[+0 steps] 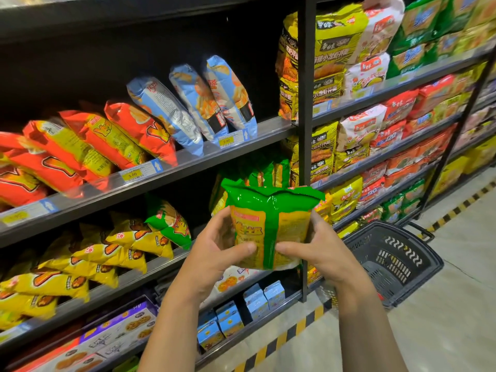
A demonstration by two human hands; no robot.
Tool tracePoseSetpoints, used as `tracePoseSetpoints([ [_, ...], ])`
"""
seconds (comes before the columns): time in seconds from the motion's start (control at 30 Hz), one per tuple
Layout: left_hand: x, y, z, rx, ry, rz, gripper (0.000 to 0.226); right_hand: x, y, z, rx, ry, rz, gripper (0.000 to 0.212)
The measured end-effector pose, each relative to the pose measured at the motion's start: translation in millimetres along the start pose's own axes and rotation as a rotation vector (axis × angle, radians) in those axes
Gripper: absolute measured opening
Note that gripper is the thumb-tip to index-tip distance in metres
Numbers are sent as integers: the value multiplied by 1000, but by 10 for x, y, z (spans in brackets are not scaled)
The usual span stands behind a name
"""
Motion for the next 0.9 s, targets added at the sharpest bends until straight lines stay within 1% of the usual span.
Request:
tracePoseSetpoints([
  [0.07, -9, 6, -10, -37, -1, 35, 66, -21, 0, -48, 35, -91, -49, 60],
  [0.13, -7, 9, -46, -87, 16, 99, 62, -25, -20, -129, 54, -168, -140, 60],
  [0.2, -52, 39, -102, -131, 73, 217, 55, -9, -28, -216, 70, -209, -266, 67],
  [0.23, -83, 65, -139, -143, 80, 269, 44, 40, -11, -252, 74, -172, -316, 71],
  [0.27, -87, 87, -153, -130, 68, 299, 27, 72, -14, -272, 61, -83, -340, 72],
  [0.3, -287, 193, -244, -95, 34, 334, 17, 95, -18, -282, 47, 22, -349, 68],
  [0.33, -463, 289, -315, -60, 10, 365, 20, 94, -33, -278, 55, 110, -358, 70],
  [0.37, -557, 342, -337, -59, -12, 393, 24, 100, -43, -287, 84, 162, -378, 85],
  [0.43, -319, 215, -214, -78, 25, 453, 22, 80, -81, -305, 113, 229, -367, 141],
  [0.47, -123, 111, -145, -87, 49, 479, 33, -14, -132, -287, 134, 215, -359, 156],
  [0.5, -87, 90, -127, -93, 88, 488, 48, -121, -170, -270, 170, 194, -364, 158],
  [0.53, -11, 58, -86, -99, 123, 501, 56, -232, -210, -247, 193, 174, -383, 154],
  [0.57, -16, 72, -96, -86, 128, 509, 55, -213, -202, -255, 184, 158, -392, 148],
  [0.6, -14, 89, -77, -67, 126, 516, 52, -142, -160, -288, 154, 151, -384, 140],
  [0.67, -30, 119, -73, -48, 104, 488, 37, 49, -38, -368, 111, 119, -387, 117],
  [0.7, -71, 145, -80, -70, 75, 464, 30, 60, -13, -387, 89, 53, -424, 97],
  [0.73, -58, 140, -72, -94, 41, 439, 27, 20, -4, -391, 82, -66, -479, 76],
  [0.77, -46, 126, -73, -138, 20, 406, 27, -20, 11, -397, 92, -178, -522, 58],
  [0.8, -14, 96, -64, -191, 7, 385, 32, -62, 21, -413, 90, -259, -544, 44],
  [0.83, -9, 92, -61, -233, 17, 365, 42, -103, 22, -426, 82, -294, -540, 39],
  [0.87, 44, 66, -35, -280, 10, 351, 51, -150, 0, -434, 56, -304, -520, 39],
  [0.9, 49, 60, -22, -321, -23, 319, 53, -210, -31, -438, 18, -299, -485, 41],
])
Point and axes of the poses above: each hand's wrist, its own y-axis away from the middle knuckle, its own z-axis out of the back of the hand, x = y × z, the point moved 1 cm from there along -y, towards the middle knuckle, and after that the axes turned 11 degrees about -x, right-handed, at the moved point
